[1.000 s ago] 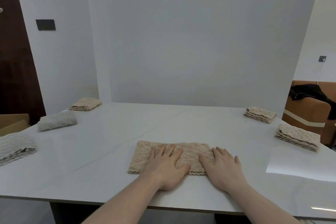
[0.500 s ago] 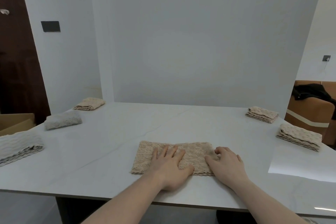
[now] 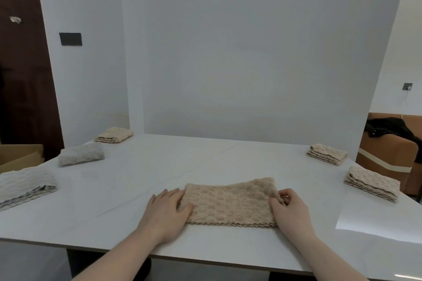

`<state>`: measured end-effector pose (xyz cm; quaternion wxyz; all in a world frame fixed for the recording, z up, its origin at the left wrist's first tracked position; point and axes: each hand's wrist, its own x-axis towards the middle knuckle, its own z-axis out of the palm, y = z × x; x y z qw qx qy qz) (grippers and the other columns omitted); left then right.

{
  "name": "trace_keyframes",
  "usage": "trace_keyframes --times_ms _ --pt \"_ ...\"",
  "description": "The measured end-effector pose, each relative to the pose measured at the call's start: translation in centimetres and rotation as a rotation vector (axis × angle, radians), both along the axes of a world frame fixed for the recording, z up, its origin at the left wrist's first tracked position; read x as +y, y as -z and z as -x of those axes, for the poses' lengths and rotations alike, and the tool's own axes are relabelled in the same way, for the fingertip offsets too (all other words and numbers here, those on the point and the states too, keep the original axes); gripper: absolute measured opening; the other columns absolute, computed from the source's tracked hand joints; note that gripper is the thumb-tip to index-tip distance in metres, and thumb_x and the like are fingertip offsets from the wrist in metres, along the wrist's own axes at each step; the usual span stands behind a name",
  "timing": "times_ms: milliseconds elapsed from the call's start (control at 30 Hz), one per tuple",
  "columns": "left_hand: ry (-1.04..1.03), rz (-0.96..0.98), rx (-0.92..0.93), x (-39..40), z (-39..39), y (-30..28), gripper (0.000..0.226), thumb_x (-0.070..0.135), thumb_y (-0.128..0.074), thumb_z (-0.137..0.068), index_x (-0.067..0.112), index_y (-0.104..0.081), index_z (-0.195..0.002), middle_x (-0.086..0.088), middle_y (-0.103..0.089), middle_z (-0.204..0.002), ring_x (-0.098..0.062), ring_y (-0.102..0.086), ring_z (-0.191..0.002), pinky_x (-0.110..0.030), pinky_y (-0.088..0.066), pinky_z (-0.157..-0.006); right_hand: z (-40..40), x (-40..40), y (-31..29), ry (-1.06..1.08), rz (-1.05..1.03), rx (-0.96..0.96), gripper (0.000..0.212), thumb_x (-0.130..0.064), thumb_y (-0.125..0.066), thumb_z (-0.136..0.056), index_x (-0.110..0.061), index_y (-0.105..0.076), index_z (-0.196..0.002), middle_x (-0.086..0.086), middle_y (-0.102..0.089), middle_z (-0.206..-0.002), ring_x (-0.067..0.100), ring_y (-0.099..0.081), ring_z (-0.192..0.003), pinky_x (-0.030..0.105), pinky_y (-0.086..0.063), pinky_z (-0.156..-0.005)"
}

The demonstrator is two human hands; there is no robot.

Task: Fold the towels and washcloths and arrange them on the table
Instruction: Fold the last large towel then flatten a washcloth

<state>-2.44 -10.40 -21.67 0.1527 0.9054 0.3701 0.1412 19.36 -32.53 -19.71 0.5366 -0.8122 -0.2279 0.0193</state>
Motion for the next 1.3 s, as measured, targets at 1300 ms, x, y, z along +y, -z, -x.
trace_keyframes --times_ms 1300 --pt "-0.070 0.073 -0.242 1.1 0.2 -0.3 0.060 0.069 -0.040 -0.094 0.027 -0.058 -0.134 0.013 -0.056 -0.137 -0.011 -0.049 -0.128 -0.032 -0.038 -0.111 5.9 6.7 1.0 -0.224 0.185 -0.179 0.038 -0.060 -0.058 -0.090 -0.037 -0.057 -0.120 -0.020 -0.068 -0.101 0.011 -0.061 -0.104 0.039 -0.049 -0.097"
